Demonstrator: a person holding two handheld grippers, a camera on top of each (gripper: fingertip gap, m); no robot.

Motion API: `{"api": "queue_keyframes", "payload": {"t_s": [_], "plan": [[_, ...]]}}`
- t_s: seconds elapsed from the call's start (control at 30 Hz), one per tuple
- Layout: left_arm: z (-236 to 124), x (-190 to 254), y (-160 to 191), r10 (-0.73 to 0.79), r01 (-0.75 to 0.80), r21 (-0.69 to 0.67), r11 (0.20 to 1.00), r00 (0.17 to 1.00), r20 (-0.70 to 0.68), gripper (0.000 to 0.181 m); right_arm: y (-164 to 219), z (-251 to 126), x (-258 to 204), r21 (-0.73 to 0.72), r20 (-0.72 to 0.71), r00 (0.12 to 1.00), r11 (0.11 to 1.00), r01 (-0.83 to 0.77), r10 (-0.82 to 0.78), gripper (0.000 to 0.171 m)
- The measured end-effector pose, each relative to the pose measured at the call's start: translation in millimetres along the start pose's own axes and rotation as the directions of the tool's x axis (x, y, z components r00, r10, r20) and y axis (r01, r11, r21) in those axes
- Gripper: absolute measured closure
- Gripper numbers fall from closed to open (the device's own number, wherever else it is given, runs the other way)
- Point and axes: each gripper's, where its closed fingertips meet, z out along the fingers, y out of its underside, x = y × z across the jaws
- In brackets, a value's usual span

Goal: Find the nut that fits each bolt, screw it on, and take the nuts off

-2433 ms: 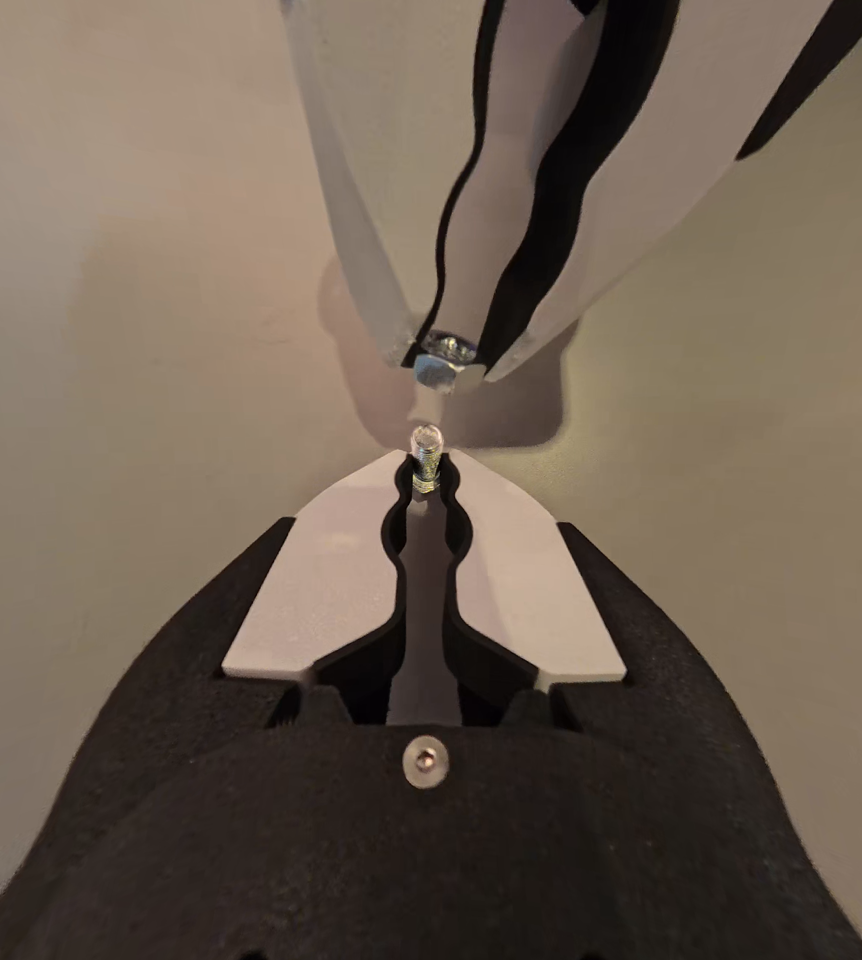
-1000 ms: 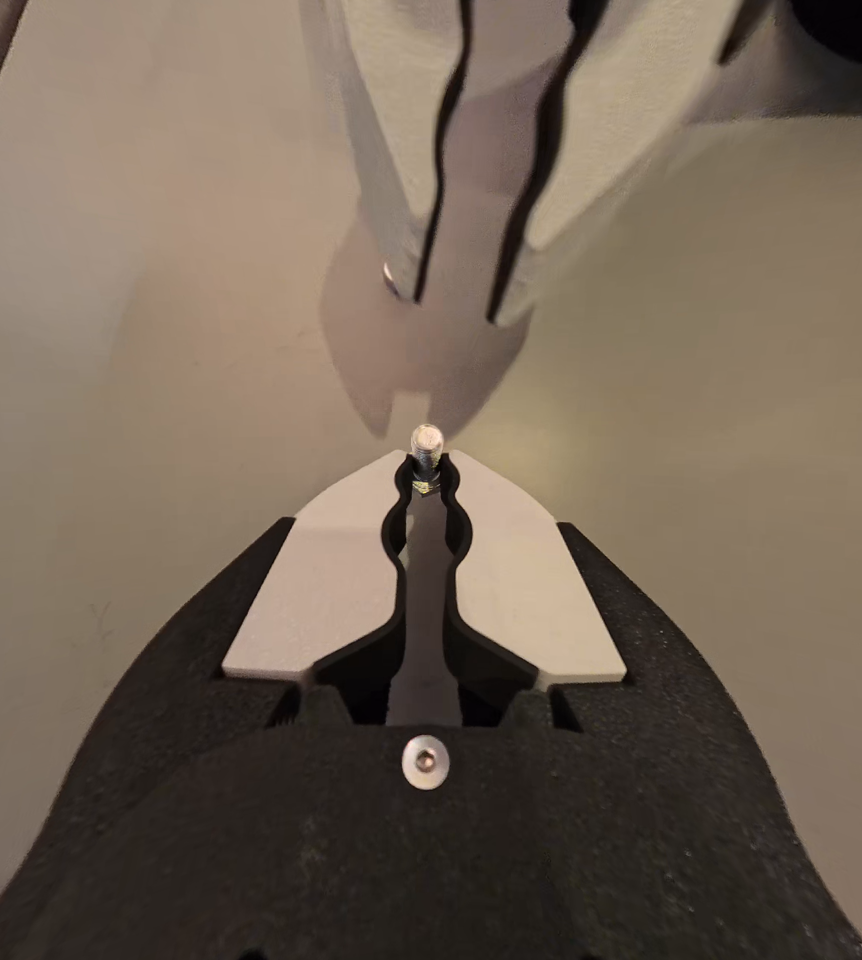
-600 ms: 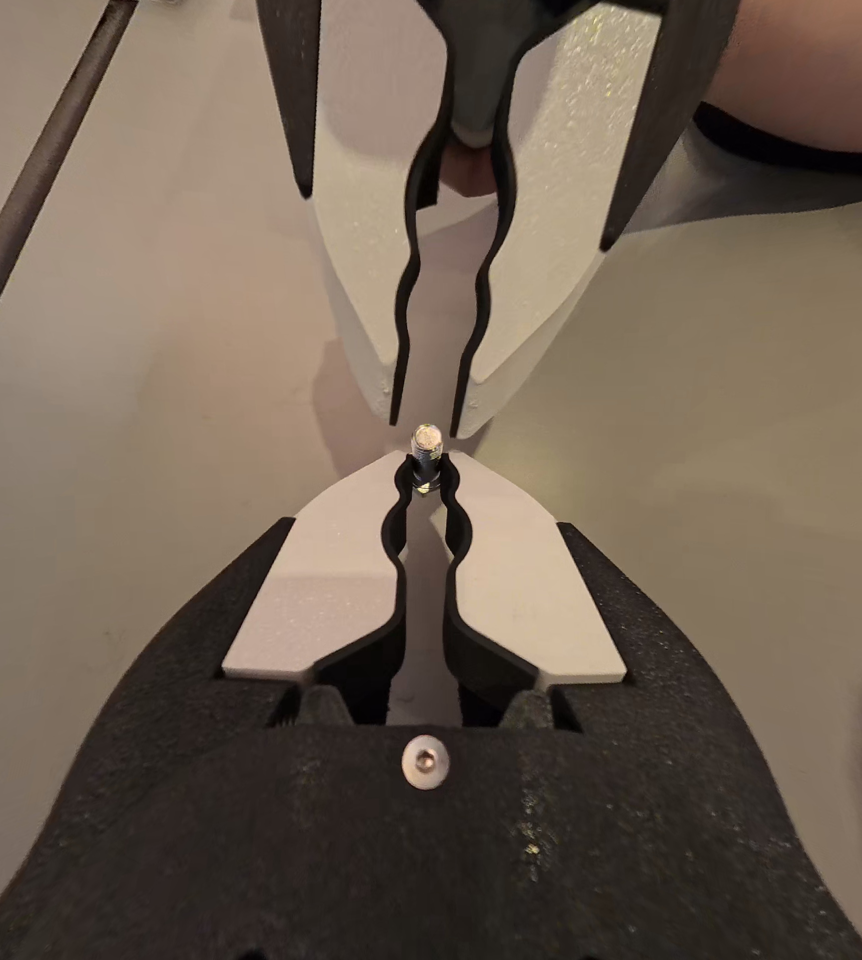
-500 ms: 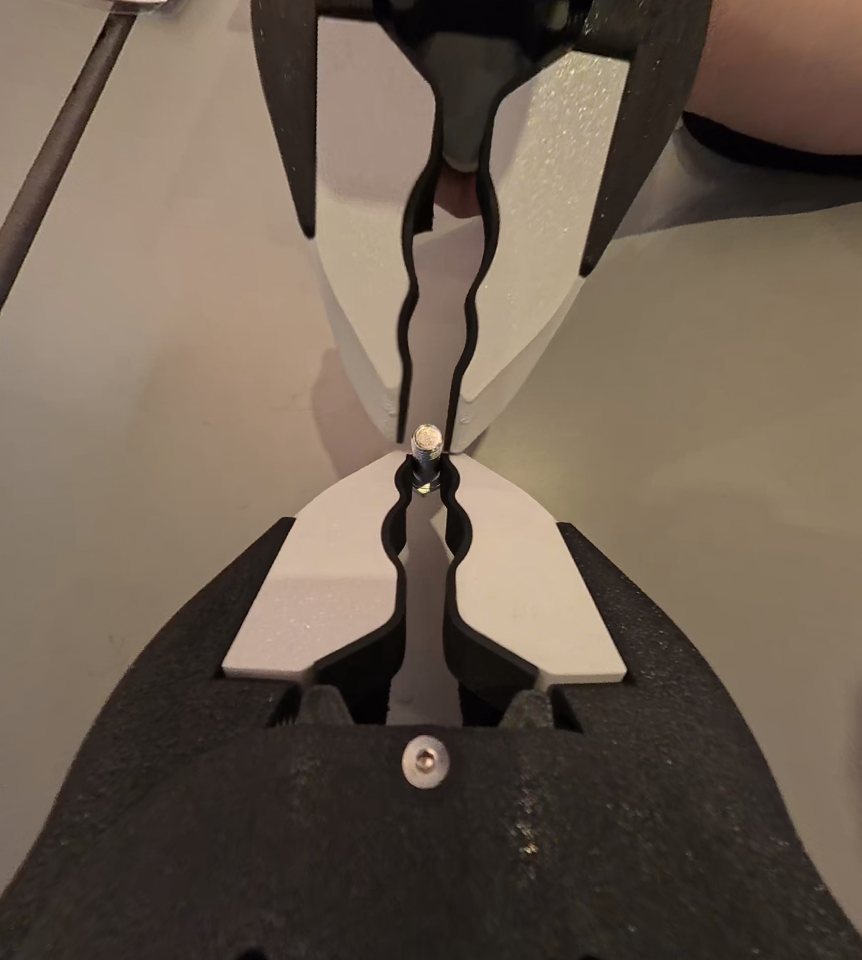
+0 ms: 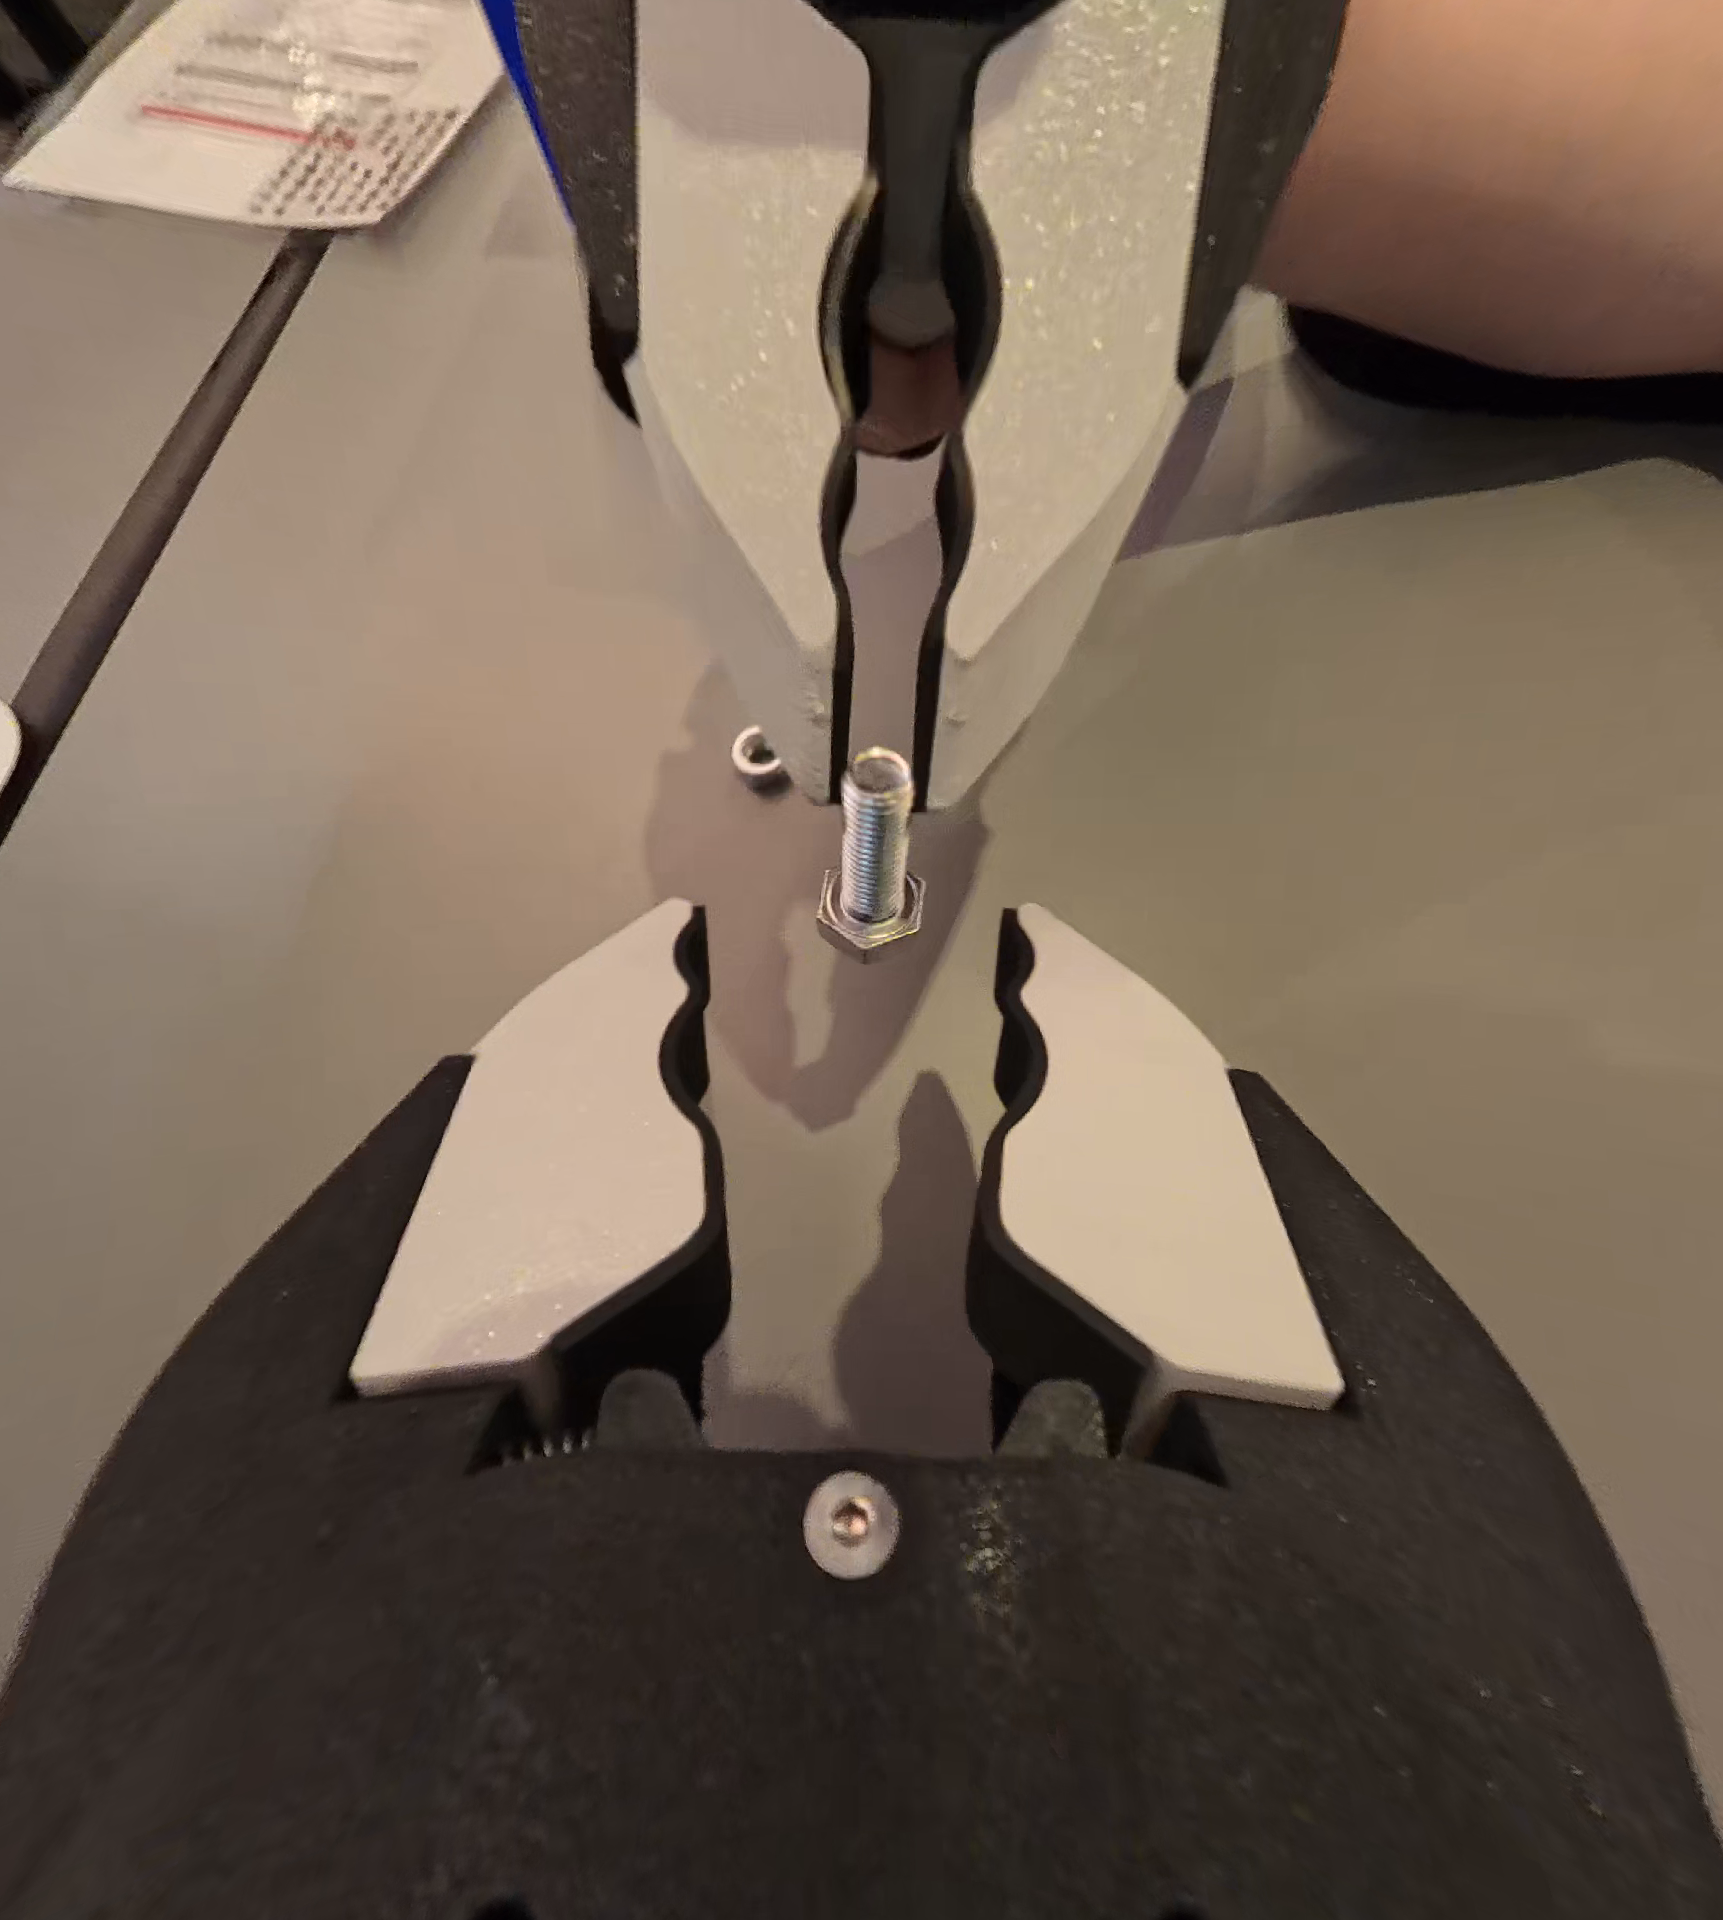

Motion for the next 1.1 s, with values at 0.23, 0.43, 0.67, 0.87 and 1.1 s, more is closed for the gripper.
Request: {"api": "queue_keyframes", "payload": {"t_s": [0.23, 0.43, 0.67, 0.87, 1.1], "plan": [[4, 11, -26, 0.02, -0.014, 0.224, 0.975, 1.0, -0.021, 0.138, -22, -13, -5, 0.097, 0.002, 0.999, 0.994, 0.047, -0.048, 0.162], [3, 10, -37, 0.041, -0.053, 0.306, 0.95, 0.998, 0.045, 0.154, -25, -15, -7, 0.099, -0.003, 0.998, 0.993, 0.07, -0.07, 0.162], [3, 6, -34, 0.007, -0.018, 0.306, 0.952, 0.999, 0.038, 0.16, -22, -14, -4, 0.065, -0.034, 0.995, 0.993, 0.097, -0.095, 0.162], [2, 8, -35, 0.009, -0.017, 0.318, 0.948, 1.0, 0.025, 0.163, -28, -16, -9, 0.104, -0.016, 0.994, 0.988, 0.112, -0.111, 0.162], [1, 14, -38, 0.035, -0.038, 0.333, 0.942, 0.999, 0.016, 0.166, -29, -18, -12, 0.109, 0.006, 0.994, 0.988, 0.109, -0.111, 0.162]]}}
